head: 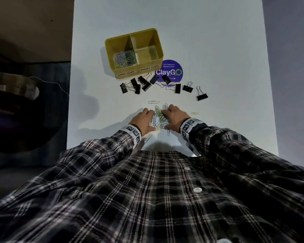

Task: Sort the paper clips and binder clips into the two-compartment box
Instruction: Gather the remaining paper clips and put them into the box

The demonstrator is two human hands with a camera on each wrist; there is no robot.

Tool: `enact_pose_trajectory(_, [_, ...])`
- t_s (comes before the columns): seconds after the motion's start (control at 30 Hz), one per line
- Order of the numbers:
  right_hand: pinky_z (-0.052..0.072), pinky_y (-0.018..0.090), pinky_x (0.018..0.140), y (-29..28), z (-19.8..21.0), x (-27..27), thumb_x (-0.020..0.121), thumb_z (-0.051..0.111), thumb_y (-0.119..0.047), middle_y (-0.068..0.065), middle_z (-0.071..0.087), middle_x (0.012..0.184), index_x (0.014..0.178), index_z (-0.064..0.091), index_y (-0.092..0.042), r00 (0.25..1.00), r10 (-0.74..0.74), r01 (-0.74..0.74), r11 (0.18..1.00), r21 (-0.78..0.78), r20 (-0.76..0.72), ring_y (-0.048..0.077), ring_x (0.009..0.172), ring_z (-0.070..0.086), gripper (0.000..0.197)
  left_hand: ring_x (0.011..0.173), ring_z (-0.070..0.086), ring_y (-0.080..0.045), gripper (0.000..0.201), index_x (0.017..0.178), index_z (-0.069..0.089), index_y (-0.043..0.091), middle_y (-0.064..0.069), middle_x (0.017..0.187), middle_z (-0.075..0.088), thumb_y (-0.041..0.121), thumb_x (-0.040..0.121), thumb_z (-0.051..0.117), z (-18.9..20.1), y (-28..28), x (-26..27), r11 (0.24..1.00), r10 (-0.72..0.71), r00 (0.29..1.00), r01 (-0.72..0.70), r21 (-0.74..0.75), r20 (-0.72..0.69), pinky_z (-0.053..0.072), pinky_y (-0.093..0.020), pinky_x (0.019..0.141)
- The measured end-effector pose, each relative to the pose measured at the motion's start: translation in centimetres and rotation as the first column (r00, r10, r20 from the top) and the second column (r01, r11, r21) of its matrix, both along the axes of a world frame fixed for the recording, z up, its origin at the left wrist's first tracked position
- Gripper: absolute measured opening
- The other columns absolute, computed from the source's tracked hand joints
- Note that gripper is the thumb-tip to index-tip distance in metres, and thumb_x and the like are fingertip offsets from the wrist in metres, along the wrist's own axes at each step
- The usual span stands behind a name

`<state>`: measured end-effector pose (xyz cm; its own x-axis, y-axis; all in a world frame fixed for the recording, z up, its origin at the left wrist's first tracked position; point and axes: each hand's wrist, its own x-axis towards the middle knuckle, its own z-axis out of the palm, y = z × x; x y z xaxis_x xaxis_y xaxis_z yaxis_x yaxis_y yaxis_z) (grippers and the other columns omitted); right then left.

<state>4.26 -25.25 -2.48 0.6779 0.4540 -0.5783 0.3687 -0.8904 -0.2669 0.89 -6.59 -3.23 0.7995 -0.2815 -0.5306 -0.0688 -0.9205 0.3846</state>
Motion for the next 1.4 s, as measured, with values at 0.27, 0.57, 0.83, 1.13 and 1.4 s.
enact_pose_trajectory(0.27, [0.045,0.046,0.100,-1.3,-0.1,-0.8,0.071,0.077,-0.048,0.011,0.032,0.150,0.151,0.021,-0.026,0.991,0.067,-0.082,0.988,0.131,0.115,0.031,0.132,0.037,0.101,0.122,0.038,-0.029,0.095,0.141,0.030,0.019,-0.006,0.137,0.034,0.051,0.067,0.078,-0.3,1.2,-0.1,0.997,-0.039,0.993,0.030,0.074,0.115,0.046,-0.041,0.084])
enact_pose_trajectory(0.57, [0.051,0.042,0.082,0.5,-0.1,0.1,0.093,0.055,-0.020,0.010,0.049,0.132,0.134,0.049,-0.019,0.955,0.249,-0.255,0.967,0.019,0.160,0.030,0.115,0.045,0.041,0.147,0.005,-0.026,0.115,0.153,0.009,0.020,-0.002,0.162,-0.003,0.050,0.067,0.080,0.3,1.8,3.9,0.961,-0.245,0.969,0.242,0.135,0.008,0.017,-0.050,0.116])
enact_pose_trajectory(0.83, [0.050,0.043,0.074,-0.2,-0.5,0.3,0.095,0.050,-0.018,0.016,0.055,0.113,0.115,0.060,-0.007,0.986,0.108,-0.120,0.989,0.091,0.129,0.035,0.106,0.051,0.025,0.119,0.039,-0.026,0.050,0.132,0.051,0.016,-0.005,0.127,0.049,0.035,0.088,0.064,-0.1,1.2,2.4,0.978,-0.209,0.970,0.209,0.014,0.127,0.047,-0.043,0.086])
enact_pose_trajectory(1.13, [0.047,0.040,0.075,-0.6,0.4,0.7,0.097,0.045,-0.017,0.022,0.059,0.104,0.109,0.062,0.001,0.995,-0.052,0.040,0.991,0.127,0.089,0.038,0.098,0.058,0.027,0.102,0.054,-0.028,0.033,0.123,0.051,0.013,-0.010,0.109,0.059,0.017,0.091,0.059,-0.5,-0.1,1.3,0.993,0.060,0.994,-0.050,-0.110,0.088,0.050,-0.044,0.083])
enact_pose_trajectory(1.4, [0.044,0.027,0.072,-1.8,3.5,2.2,0.087,0.056,-0.013,0.018,0.071,0.088,0.089,0.071,-0.003,0.945,-0.325,0.302,0.905,0.298,0.028,0.033,0.082,0.064,0.018,0.092,0.060,-0.026,0.012,0.097,0.067,0.013,-0.006,0.088,0.066,0.016,0.086,0.066,-0.6,0.4,2.1,0.943,0.260,0.965,-0.263,-0.203,-0.044,0.050,-0.033,0.084])
